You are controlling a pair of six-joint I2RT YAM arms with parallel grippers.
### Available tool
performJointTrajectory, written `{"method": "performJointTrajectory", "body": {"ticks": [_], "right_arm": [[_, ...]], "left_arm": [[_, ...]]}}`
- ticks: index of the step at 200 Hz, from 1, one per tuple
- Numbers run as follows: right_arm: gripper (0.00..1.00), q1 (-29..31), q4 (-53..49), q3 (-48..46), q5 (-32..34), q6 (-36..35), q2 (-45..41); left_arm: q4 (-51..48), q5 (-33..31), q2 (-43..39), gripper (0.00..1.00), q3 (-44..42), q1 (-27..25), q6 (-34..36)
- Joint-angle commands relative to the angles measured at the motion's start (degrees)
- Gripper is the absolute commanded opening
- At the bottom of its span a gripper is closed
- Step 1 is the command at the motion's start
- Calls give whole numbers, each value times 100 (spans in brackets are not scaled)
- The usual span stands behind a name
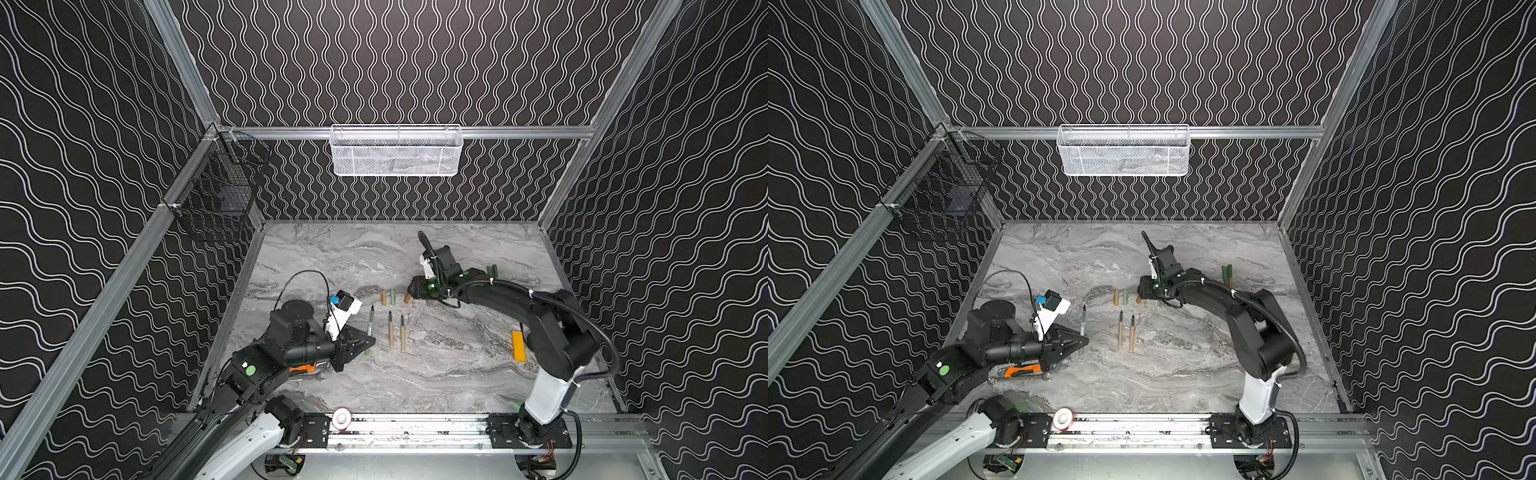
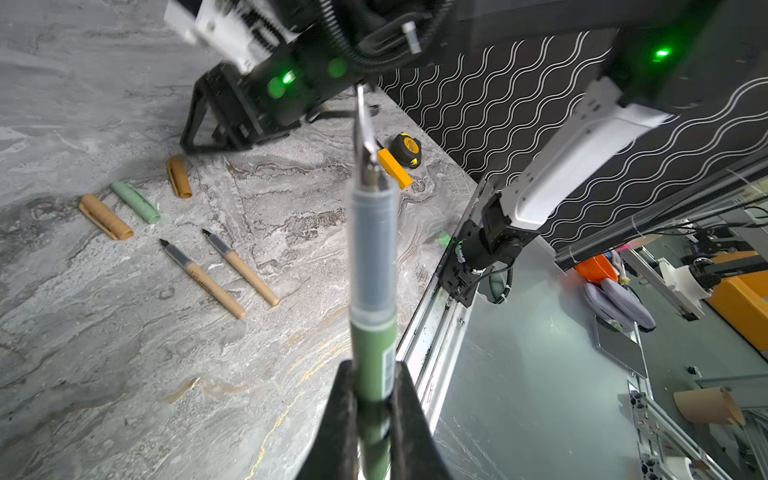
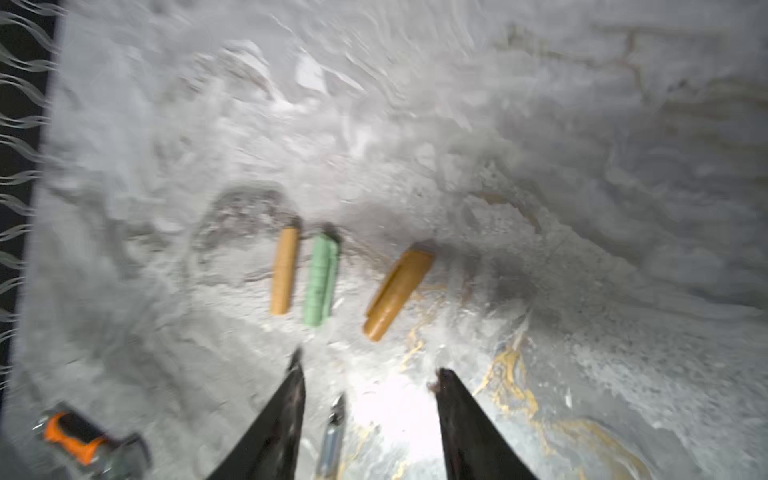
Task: Insert the pens into the pen caps
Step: 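Lower the right gripper onto a tan cap and close on it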
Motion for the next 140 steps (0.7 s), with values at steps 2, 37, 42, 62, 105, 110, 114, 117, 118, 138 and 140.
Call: {"method": "performJointTrajectory", "body": {"ticks": [2,37,42,62,105,110,114,117,118,138,140], "right_arm": [[53,-8,-362,327,212,-68,438],[53,-20,-523,724,296,-51,930],[53,-21,-539,777,299,-45,984],[52,-21,-598,938,320,-69,1168],[46,-19,-706,1217,267,-118,1369],[45,-18,-720,1253,267,-118,1397],[45,-10,-729,1263,265,-119,1408],[44,-4,-734,1271,267,-117,1421],[44,-6,-732,1271,267,-115,1424],[37,14,-729,1276,254,-113,1442],[36,17,-725,1273,251,-113,1442]], "left_arm": [[210,115,-50,0,-20,15,98],[198,102,-34,0,-22,8,102],[206,111,-33,0,-23,10,102],[206,107,-66,0,-20,14,102],[211,102,-109,0,-20,15,102],[204,102,-113,0,-22,11,102],[206,104,-118,0,-28,20,102],[211,97,-113,0,-24,17,102],[209,100,-113,0,-21,16,107],[198,88,-114,0,-24,17,111],[198,93,-114,0,-20,20,113]]}}
